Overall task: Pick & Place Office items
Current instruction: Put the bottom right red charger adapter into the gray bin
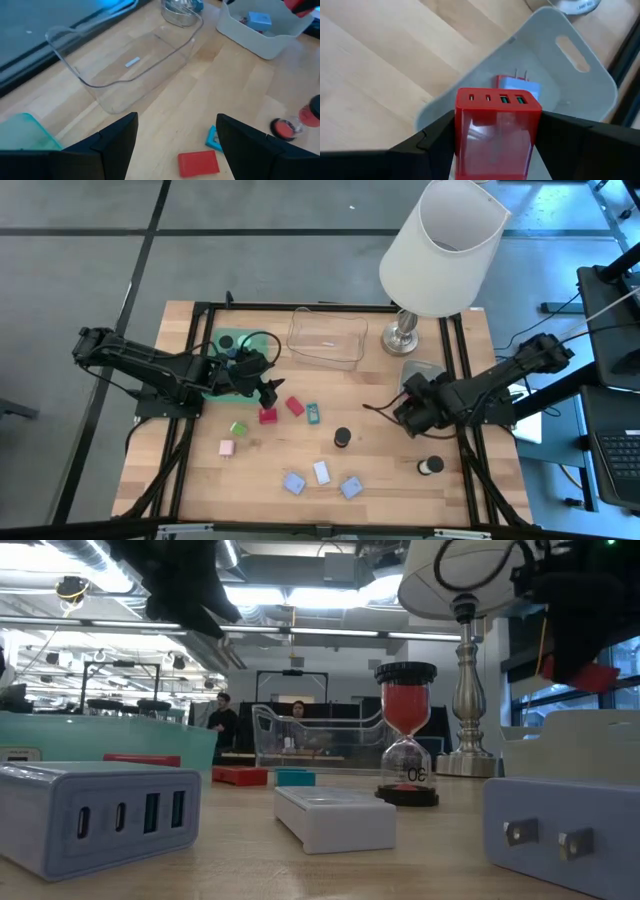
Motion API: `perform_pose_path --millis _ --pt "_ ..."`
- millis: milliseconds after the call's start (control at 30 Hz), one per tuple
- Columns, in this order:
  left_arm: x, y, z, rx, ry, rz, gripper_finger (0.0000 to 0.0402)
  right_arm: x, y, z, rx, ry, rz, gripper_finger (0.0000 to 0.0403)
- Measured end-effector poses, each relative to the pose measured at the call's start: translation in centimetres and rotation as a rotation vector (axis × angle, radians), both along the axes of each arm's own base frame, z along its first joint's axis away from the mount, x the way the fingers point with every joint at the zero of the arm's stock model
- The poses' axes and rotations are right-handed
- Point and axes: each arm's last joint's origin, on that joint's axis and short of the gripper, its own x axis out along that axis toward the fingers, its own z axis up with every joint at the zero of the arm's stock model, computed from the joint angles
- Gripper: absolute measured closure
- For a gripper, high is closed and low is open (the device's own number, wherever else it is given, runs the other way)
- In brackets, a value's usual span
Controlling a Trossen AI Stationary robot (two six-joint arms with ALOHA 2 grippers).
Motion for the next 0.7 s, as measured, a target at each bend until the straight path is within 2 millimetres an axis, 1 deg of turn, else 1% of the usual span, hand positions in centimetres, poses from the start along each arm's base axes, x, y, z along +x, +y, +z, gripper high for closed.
perform_pose_path --millis 133,333,467,700 --pt "0.0 0.0 0.0 0.016 0.0 0.011 0.0136 -0.1 -0.2 -1.0 0.019 0.072 0.007 0.0176" --pt "0.0 0.0 0.0 0.016 0.0 0.011 0.0136 -0.9 -0.3 -2.8 0.067 0.148 0.004 0.0176" --pt "0.0 0.0 0.0 0.015 0.0 0.012 0.0136 -0.9 -0.3 -3.9 0.084 0.136 0.032 0.0176" --pt "0.0 0.0 0.0 0.003 -0.008 0.021 0.0136 -0.6 -0.2 -4.8 0.098 0.125 0.124 0.0176"
